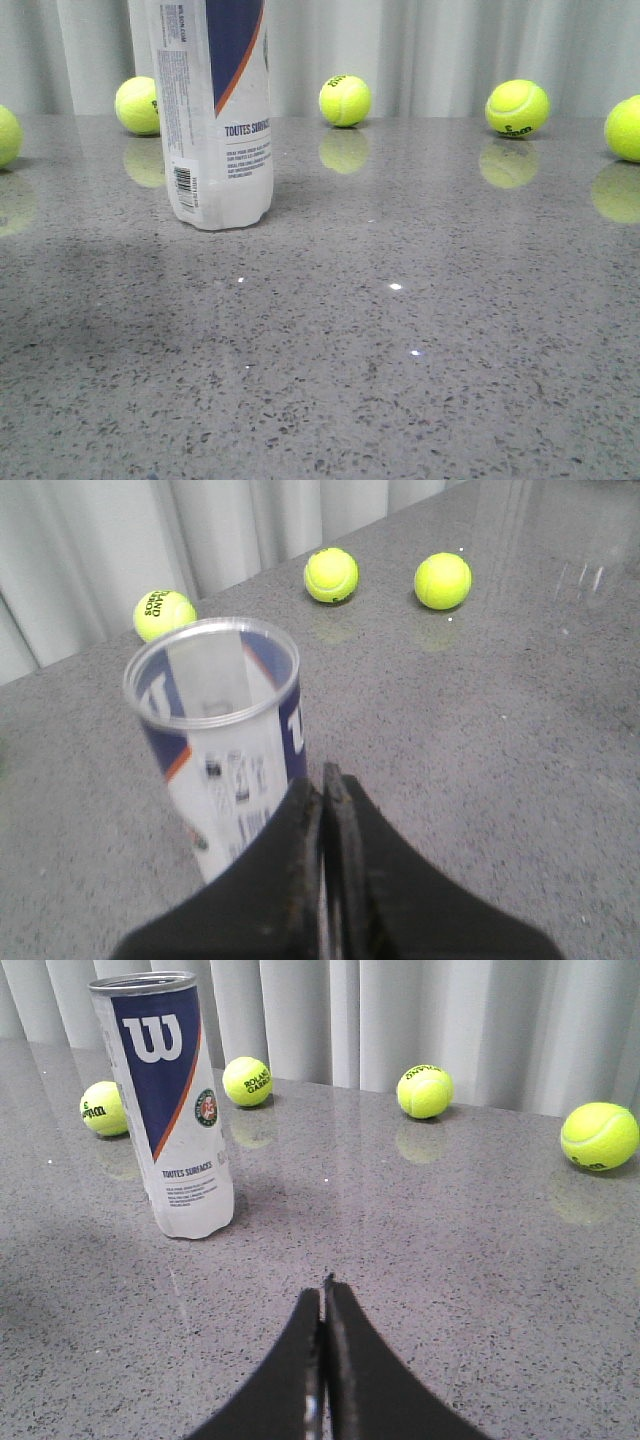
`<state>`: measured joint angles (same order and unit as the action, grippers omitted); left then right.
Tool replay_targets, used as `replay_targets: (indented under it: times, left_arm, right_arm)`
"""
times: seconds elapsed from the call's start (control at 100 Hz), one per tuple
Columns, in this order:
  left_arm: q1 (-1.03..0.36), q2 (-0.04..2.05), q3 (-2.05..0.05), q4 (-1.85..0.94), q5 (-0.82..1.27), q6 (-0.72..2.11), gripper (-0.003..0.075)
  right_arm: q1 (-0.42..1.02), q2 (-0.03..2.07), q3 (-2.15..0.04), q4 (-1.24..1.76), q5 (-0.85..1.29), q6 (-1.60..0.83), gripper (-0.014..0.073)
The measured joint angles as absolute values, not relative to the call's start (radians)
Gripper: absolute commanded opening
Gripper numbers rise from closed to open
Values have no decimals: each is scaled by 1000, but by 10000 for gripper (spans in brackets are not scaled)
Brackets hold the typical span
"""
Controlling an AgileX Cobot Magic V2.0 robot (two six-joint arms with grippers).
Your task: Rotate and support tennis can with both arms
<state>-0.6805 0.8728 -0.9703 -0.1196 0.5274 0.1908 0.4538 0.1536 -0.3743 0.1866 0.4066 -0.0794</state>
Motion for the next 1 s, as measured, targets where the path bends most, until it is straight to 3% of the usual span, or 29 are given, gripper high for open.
replay_targets:
  times: [0.25,0.57,1.0]
  left_arm:
    - [-680,655,-760,-133,538,189,-19]
    - [-680,621,-673,-81,522,187,-19]
    - [-480,574,-448,-40,114,187,-19]
  right_arm:
    - [454,154,-374,187,407,-79,-59]
    - [454,154,-374,187,407,-79,-59]
    - [454,154,-374,187,407,-79,-59]
